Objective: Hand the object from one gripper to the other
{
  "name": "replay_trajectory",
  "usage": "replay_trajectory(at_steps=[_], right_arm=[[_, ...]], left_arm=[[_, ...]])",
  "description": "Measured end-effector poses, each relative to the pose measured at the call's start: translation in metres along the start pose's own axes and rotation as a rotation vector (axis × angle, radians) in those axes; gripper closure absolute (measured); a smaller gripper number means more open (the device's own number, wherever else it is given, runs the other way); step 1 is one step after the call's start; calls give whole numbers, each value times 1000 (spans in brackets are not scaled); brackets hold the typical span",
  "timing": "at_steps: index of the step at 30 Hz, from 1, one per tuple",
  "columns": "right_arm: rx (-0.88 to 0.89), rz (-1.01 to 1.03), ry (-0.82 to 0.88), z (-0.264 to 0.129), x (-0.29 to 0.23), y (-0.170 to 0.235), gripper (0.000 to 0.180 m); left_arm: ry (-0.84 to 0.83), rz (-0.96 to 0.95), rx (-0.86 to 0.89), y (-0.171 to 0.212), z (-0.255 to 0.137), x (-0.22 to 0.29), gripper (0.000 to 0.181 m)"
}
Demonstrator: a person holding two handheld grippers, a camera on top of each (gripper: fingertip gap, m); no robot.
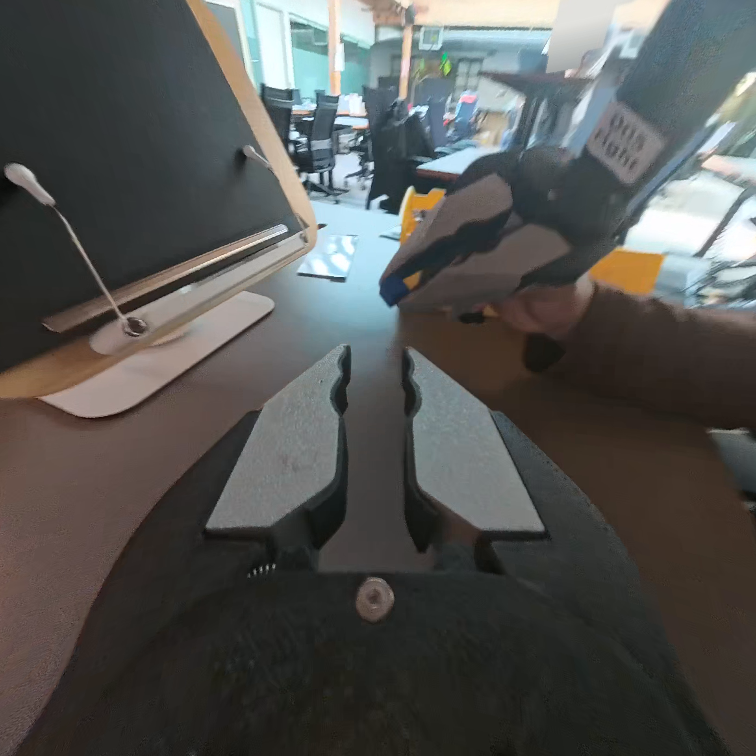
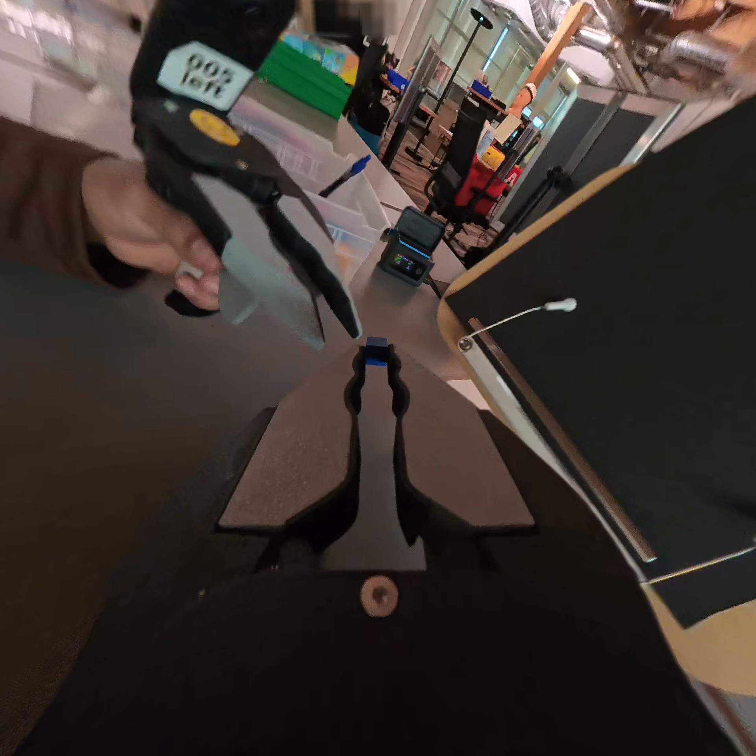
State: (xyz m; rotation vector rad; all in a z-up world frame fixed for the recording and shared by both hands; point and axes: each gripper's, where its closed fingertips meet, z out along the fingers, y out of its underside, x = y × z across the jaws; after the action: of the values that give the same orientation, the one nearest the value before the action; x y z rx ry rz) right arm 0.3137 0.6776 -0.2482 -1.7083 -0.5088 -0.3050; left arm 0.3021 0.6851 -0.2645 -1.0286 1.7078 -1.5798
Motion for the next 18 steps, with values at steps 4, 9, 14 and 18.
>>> replay_trajectory(at_steps=[4,9,14,18], right_arm=[[-1,-170,-9,7,-17,-3,173],[57,-302,-32,9,-28,-10,173],[123,-347,-60,6,-34,-19,173],[98,-327,-62,7,-33,-15,173]], left_arm=[[168,-185,44,-7,-2,14,155],[290,-289,58,-9,-3,24,156],[367,-343,95,-16,-8,31,163],[333,-315,83,-14,-7,26,171]])
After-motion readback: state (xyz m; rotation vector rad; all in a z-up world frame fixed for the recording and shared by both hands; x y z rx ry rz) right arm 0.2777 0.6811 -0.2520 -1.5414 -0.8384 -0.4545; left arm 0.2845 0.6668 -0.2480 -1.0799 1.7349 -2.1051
